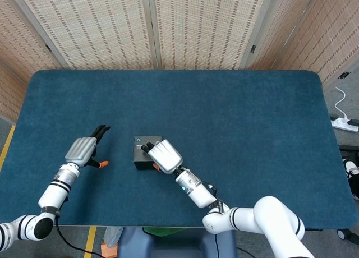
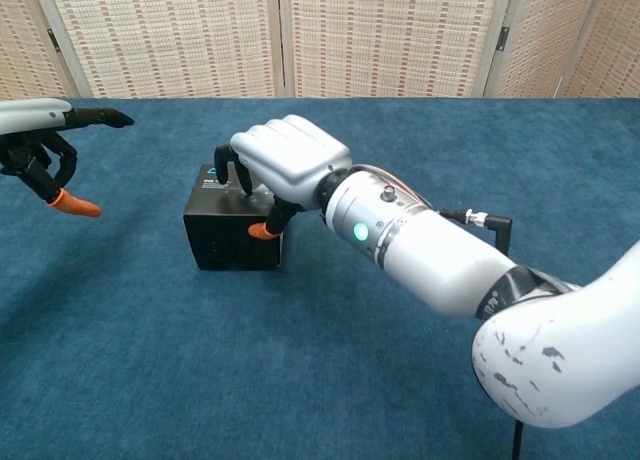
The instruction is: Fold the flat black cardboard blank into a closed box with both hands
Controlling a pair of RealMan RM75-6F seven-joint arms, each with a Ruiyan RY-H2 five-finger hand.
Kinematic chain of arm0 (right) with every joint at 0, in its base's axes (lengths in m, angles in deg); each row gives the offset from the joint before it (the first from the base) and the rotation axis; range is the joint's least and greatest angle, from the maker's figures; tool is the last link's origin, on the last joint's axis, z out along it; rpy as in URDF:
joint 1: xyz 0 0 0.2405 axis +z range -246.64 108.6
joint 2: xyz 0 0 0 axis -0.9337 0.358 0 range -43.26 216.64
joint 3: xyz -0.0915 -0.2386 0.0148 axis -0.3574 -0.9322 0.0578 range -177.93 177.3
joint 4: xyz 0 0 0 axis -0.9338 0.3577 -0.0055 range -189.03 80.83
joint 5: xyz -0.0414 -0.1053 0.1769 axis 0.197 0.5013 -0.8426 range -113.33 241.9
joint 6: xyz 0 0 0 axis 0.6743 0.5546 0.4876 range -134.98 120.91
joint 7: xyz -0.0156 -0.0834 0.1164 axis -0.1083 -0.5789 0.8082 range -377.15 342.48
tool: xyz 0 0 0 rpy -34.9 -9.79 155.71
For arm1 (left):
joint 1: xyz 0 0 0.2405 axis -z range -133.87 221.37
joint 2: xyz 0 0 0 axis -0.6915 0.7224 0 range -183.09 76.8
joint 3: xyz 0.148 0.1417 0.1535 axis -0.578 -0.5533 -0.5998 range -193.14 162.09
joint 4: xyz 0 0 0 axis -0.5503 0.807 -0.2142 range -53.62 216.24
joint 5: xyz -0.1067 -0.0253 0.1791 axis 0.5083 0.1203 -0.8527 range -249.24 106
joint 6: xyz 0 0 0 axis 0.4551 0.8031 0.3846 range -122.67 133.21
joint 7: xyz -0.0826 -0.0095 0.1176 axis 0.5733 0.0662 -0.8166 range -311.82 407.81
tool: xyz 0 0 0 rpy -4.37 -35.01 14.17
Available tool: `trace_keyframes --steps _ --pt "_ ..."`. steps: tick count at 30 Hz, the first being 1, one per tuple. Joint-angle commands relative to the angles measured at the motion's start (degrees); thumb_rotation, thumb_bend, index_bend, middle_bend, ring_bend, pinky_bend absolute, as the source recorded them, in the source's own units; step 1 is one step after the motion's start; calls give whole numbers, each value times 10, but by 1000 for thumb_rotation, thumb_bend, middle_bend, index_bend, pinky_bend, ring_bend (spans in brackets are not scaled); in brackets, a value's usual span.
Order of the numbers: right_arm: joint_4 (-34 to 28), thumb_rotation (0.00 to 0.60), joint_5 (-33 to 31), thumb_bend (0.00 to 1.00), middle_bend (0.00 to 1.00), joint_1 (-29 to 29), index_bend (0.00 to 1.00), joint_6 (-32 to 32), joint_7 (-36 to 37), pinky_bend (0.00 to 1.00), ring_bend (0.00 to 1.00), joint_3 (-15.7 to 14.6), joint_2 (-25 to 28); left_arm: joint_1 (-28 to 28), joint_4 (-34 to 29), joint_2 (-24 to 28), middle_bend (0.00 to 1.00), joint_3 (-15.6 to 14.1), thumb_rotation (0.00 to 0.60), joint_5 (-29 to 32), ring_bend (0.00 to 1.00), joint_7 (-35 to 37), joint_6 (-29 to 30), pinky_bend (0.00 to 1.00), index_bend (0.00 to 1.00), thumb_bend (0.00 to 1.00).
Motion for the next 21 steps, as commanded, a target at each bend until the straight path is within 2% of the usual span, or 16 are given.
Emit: trace_keyframes --steps 1,7,14,19,21 --pt "63 600 47 248 495 -21 423 -8 30 1000 758 -8 -37 -6 -3 12 0 4 600 -22 657 32 -20 920 0 220" --pt "115 600 84 309 566 -32 508 -1 57 1000 771 0 -59 -13 0 20 0 10 600 -48 656 73 -31 920 0 222" --pt "126 600 104 334 584 -41 517 8 67 1000 772 20 -63 -16 8 21 0 11 600 -58 651 83 -35 922 0 221" --pt "118 600 123 334 557 -48 517 -4 75 1000 772 30 -57 -17 11 19 0 10 600 -54 649 72 -32 923 0 222" --pt "106 600 134 334 497 -52 445 -19 82 1000 761 37 -49 -18 11 19 0 11 600 -48 635 64 -27 918 0 222"
